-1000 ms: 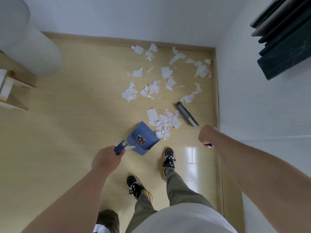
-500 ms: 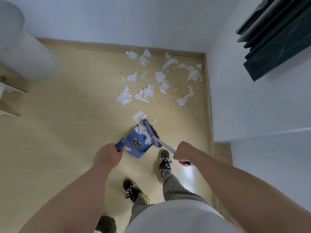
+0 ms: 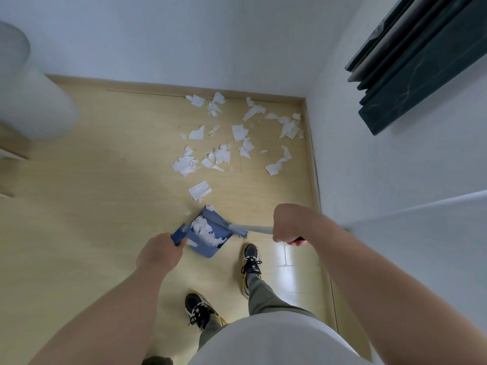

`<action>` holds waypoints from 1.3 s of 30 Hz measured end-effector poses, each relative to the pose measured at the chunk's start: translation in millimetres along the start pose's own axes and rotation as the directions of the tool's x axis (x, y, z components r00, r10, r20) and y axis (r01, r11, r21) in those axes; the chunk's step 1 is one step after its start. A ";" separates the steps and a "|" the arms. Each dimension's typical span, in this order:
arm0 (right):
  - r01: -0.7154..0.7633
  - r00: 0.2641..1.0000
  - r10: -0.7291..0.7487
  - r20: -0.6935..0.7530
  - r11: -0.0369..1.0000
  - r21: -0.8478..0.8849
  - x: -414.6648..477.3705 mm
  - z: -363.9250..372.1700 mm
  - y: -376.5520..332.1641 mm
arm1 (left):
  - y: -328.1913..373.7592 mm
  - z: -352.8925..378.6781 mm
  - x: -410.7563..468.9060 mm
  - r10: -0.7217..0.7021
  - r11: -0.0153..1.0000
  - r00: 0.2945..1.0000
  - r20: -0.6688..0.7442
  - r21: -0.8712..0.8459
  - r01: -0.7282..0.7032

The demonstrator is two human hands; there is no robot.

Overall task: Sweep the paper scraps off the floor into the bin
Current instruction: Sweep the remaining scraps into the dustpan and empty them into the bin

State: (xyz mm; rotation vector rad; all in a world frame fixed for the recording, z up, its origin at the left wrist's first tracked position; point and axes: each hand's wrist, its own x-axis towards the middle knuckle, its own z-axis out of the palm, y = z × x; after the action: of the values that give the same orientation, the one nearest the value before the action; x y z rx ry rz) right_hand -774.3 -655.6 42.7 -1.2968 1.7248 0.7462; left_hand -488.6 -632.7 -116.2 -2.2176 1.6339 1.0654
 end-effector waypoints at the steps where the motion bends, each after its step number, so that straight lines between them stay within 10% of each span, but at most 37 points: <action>1: 0.002 1.000 -0.002 -0.015 1.000 -0.005 -1.3 -5.4 -1.7 | -0.4 0.5 -0.8 0.000 1.000 1.000 -0.002 -0.004 0.000; 11: 0.102 0.970 -0.121 -0.212 0.990 -0.096 46.2 -17.1 -62.8 | -13.2 15.9 -24.7 -0.106 0.980 0.994 -0.014 -0.171 0.102; 30: 0.192 0.980 -0.195 0.045 0.851 -0.488 88.7 53.9 -70.4 | -71.0 22.7 -54.4 -0.368 0.899 0.923 -0.114 -0.297 0.322; 39: 0.133 0.991 -0.125 0.046 0.951 -0.279 56.0 73.7 -66.8 | -73.6 18.3 -49.6 -0.338 0.904 0.933 -0.120 -0.318 0.286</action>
State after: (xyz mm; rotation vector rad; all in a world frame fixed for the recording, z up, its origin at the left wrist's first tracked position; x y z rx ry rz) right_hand -697.6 -639.1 -40.3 -1.5677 1.5336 0.9542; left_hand -437.7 -557.8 -116.5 -2.7199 1.1694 1.1115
